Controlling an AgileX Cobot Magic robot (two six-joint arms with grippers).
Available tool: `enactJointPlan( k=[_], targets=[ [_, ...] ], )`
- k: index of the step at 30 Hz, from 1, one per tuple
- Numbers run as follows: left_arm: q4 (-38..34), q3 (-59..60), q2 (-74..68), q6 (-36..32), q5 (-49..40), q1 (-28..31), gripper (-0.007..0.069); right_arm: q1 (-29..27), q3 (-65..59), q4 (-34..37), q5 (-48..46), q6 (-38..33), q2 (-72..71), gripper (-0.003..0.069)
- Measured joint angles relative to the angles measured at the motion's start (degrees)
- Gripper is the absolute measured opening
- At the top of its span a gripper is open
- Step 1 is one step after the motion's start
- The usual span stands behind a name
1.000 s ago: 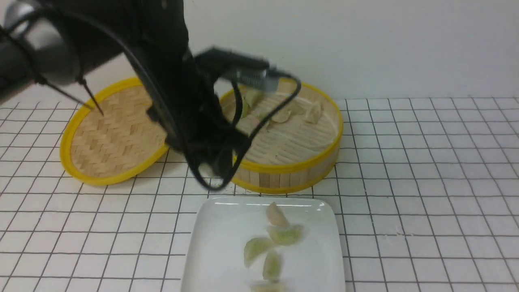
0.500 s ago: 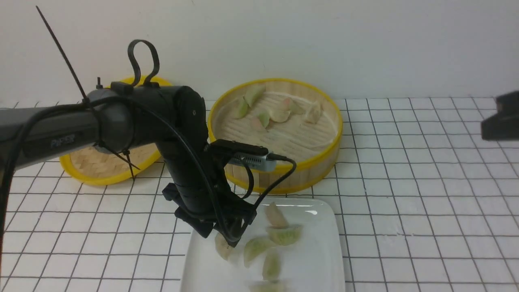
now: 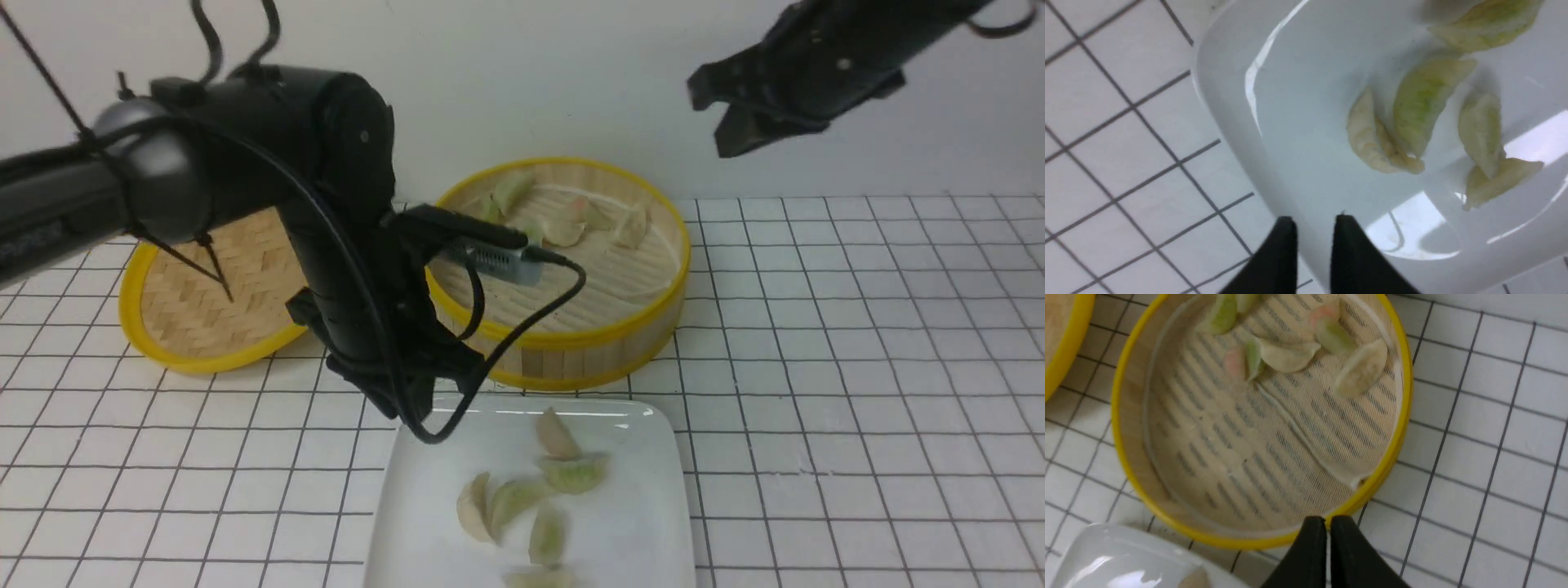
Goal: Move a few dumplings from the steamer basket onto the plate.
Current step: Use the right arm to grab a dumpling from inside the steamer
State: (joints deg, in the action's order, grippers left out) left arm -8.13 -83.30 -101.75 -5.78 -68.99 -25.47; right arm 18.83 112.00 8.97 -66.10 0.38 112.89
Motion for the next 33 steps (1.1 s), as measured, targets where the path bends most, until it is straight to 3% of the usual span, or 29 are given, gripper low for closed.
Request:
enactJointPlan(
  k=[6, 7, 14, 17, 28, 32, 33],
  targets=[
    [-0.1, -0.1, 10.8, 1.2, -1.0, 0.0, -0.0006, 1.9, 13.6, -1.8, -1.7, 0.0, 14.5, 0.0120],
    [-0.1, -0.1, 13.9, 1.2, -1.4, 0.0, -0.0006, 1.9, 17.4, -1.8, -1.7, 0.2, 18.5, 0.0177],
    [0.1, -0.1, 24.0, 1.3, -2.2, 0.0, -0.0006, 1.9, 27.5, -2.1, 2.0, 2.2, 30.5, 0.0392],
    [0.9, -0.1, 25.9, 1.3, -2.6, 0.0, -0.0006, 1.9, 28.6, -2.8, 4.0, 3.2, 32.7, 0.0434],
    [3.3, -0.1, 26.8, 1.3, -2.7, 0.0, -0.0006, 2.0, 29.1, -5.3, 10.3, 4.3, 36.9, 0.0440],
    [3.6, -0.1, 26.8, 1.3, -2.7, 0.0, -0.0006, 2.1, 29.2, -6.2, 10.4, 4.3, 36.9, 0.0349],
    [3.7, -0.1, 26.8, 1.3, -2.7, 0.0, -0.0006, 2.1, 29.2, -6.8, 10.1, 4.3, 37.0, 0.0265]
  ],
)
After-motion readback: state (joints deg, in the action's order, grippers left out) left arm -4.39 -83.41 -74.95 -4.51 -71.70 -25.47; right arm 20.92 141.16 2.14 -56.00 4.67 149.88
